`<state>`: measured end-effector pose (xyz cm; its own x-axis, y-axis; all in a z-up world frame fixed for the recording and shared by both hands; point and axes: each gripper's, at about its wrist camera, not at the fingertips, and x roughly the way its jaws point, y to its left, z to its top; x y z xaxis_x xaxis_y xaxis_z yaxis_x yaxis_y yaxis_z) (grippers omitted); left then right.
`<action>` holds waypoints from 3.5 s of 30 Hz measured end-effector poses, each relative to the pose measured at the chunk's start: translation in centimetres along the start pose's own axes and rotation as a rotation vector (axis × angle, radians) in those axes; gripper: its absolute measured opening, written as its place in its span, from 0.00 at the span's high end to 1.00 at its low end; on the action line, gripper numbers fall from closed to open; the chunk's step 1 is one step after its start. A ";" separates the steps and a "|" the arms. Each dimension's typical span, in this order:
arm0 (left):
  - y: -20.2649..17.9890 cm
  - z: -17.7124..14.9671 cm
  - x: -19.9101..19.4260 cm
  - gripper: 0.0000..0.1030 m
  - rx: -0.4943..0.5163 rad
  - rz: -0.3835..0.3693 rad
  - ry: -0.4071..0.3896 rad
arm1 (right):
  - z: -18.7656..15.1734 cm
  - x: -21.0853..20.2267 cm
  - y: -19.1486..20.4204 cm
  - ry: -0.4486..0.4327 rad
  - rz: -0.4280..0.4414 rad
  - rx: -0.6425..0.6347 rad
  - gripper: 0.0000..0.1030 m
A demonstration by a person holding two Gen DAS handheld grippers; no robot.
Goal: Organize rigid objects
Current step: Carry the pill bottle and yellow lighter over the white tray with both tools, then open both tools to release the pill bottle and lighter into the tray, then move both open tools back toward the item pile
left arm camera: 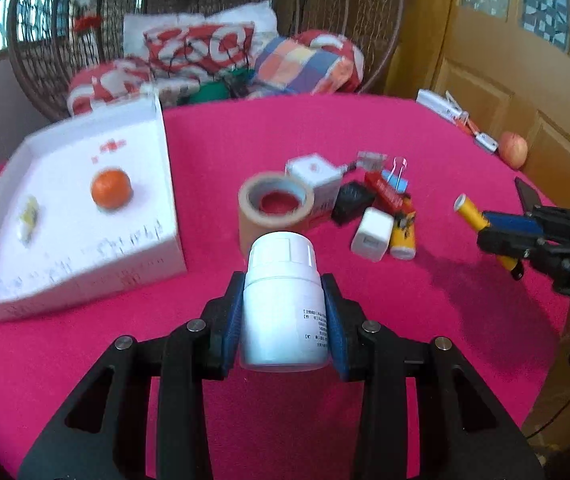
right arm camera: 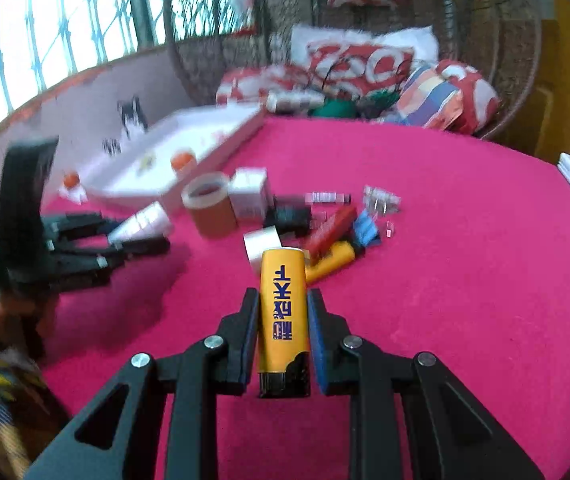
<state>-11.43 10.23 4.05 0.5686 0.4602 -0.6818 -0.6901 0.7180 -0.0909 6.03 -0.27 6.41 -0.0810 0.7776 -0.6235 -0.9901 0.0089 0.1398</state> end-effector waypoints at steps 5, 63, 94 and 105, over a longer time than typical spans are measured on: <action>0.7 0.8 -1.8 0.65 -0.014 0.020 -0.055 | 2.7 -1.4 0.7 -0.106 0.048 0.047 0.78; 24.8 8.9 2.7 0.65 -0.399 0.307 0.035 | 16.5 23.6 12.8 0.156 0.037 0.052 0.78; 22.6 9.1 -9.8 0.00 -0.397 0.308 -0.310 | 16.2 9.7 11.6 -0.209 0.069 -0.054 0.00; 12.7 7.9 -14.0 0.00 -0.268 0.057 -0.429 | 11.8 -0.7 3.3 -0.395 -0.011 0.124 0.00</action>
<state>-24.63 17.02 18.20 0.6205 0.7082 -0.3369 -0.7841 0.5522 -0.2834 4.14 6.67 16.40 0.0034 0.9583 -0.2858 -0.9673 0.0756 0.2420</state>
